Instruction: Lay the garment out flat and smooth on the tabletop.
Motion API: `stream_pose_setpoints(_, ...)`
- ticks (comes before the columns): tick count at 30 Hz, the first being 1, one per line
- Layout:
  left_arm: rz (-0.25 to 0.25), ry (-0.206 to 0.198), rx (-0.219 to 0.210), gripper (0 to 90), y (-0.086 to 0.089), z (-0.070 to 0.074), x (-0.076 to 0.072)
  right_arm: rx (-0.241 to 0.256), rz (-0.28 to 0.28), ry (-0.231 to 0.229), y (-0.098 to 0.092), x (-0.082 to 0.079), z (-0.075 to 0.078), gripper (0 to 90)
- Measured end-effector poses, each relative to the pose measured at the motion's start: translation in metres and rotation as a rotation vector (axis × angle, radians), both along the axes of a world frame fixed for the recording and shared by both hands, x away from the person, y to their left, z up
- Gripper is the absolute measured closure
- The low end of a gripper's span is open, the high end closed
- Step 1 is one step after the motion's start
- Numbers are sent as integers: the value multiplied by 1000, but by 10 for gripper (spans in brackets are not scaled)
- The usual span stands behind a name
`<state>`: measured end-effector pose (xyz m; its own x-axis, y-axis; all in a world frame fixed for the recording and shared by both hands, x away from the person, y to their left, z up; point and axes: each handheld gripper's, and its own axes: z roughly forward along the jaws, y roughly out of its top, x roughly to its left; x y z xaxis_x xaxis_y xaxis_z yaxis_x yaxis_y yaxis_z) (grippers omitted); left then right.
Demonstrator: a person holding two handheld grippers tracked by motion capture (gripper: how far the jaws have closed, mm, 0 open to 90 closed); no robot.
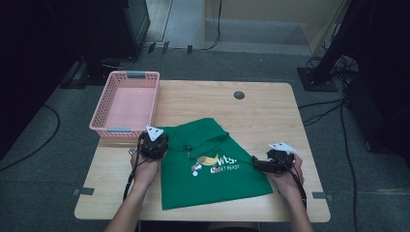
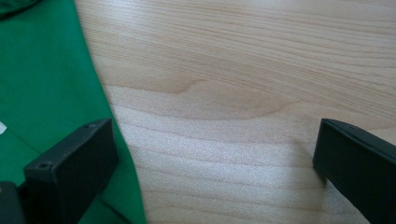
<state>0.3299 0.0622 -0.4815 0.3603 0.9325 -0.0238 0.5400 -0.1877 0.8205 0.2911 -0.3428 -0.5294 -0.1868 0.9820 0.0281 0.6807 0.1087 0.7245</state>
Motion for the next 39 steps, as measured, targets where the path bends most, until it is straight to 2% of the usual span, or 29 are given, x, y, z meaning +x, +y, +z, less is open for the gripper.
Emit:
stream_pose_setpoints(3, -95, -21, 42, 655, -16, -2, -7, 0, -1, 0, 0, 0, 0, 0)
stream_pose_setpoints(6, -140, 1, 77, 561, -33, -9, -7, -1, -2, -1, 0, 0, 0, 0)
stream_pose_setpoints(8, -147, 24, 96, 512, -42, -13, -4, -1, -4, -1, 0, 0, 0, 0)
stream_pose_setpoints(10, -146, 48, 87, 472, -48, -18, 0, -1, -6, -1, 0, 0, 0, 0)
stream_pose_setpoints(12, -137, 63, 56, 409, -51, -21, 3, -1, -6, -1, 0, 0, 0, 0)
stream_pose_setpoints(13, -135, 72, 46, 409, -52, -22, 4, -1, -6, -1, 0, 0, 0, 0)
stream_pose_setpoints(15, -124, 73, 53, 417, -55, -24, 6, -1, -6, -1, 0, 0, 0, 0)
stream_pose_setpoints(18, -106, 72, 55, 572, -57, -28, 8, -1, -6, -1, 0, 0, 0, 0)
stream_pose_setpoints(22, -113, 75, 59, 765, -60, -34, 11, -1, -6, -1, 0, 0, 0, 0)
stream_pose_setpoints(24, -110, 67, 38, 822, -57, -35, 13, -1, -6, -1, 0, 0, 0, 0)
stream_pose_setpoints(28, -95, 106, -96, 851, -43, -38, 21, -2, -10, -1, 0, 0, 0, 0)
stream_pose_setpoints(30, -104, 132, -142, 854, -38, -39, 24, -14, -17, -9, 1, -1, 0, 0)
stream_pose_setpoints(31, -108, 136, -151, 853, -38, -39, 25, -38, -21, -28, 3, -3, 1, 15)
stream_pose_setpoints(33, -121, 123, -140, 853, -39, -40, 25, -94, -21, -84, 10, -9, 2, 123)
stream_pose_setpoints(35, -120, 125, -146, 853, -39, -41, 25, -190, -46, -127, 16, -12, 3, 243)
stream_pose_setpoints(36, -119, 130, -155, 852, -38, -41, 25, -197, -40, -134, 19, -12, 5, 243)
stream_pose_setpoints(39, -116, 135, -170, 851, -36, -41, 25, -90, 15, -161, 28, -15, 15, 253)
